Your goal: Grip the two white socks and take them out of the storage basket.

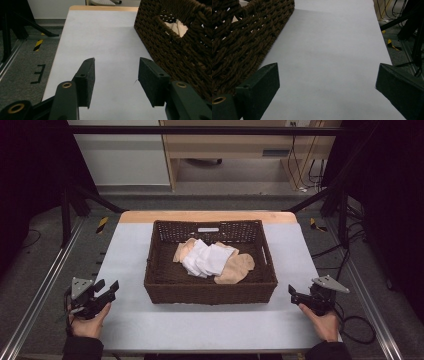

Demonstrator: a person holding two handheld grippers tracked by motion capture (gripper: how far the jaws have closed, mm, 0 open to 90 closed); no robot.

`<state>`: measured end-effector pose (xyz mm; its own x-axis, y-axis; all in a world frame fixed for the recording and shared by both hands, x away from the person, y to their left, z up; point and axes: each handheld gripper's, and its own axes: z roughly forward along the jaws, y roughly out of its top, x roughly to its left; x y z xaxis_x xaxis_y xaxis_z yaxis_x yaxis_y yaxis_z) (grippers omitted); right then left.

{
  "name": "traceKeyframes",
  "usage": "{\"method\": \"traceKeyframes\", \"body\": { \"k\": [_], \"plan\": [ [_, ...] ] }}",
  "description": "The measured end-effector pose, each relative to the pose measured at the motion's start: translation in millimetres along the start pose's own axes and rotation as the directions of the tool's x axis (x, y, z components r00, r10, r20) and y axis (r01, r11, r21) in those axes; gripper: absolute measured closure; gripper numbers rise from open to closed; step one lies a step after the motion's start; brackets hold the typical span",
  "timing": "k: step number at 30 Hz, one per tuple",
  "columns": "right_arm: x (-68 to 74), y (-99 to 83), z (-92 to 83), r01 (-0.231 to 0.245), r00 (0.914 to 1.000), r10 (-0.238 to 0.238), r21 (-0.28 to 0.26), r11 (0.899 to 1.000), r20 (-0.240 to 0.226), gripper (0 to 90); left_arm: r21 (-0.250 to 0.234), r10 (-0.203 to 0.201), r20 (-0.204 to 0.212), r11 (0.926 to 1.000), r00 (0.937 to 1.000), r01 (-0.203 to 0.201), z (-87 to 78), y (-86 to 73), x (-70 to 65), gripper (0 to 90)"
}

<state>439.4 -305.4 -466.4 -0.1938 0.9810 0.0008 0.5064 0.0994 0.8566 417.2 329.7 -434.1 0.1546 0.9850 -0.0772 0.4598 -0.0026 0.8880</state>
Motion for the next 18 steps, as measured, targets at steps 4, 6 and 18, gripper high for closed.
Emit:
{"method": "traceKeyframes", "body": {
  "k": [4, 6, 18],
  "plan": [
    [0.7, 0.3, 0.0, 0.008, 1.0000, -0.008, -0.004, 1.000, 0.002, 5.5, -0.011, -0.004, 0.023, 0.9999, 0.9997, 0.005, -1.7, 3.7, -3.2, 46.4],
    [0.5, 0.5, -0.1, 0.008, 1.0000, -0.008, -0.005, 1.000, 0.004, 5.5, -0.017, -0.011, 0.045, 0.9998, 0.9989, 0.012, -2.6, 8.1, -7.0, 45.7],
    [1.3, 0.4, -0.1, 0.018, 0.9998, -0.018, -0.004, 1.000, 0.001, 5.6, -0.080, -0.020, 0.079, 0.9964, 0.9966, 0.026, -13.5, 25.7, -12.2, 44.6]
  ]
}}
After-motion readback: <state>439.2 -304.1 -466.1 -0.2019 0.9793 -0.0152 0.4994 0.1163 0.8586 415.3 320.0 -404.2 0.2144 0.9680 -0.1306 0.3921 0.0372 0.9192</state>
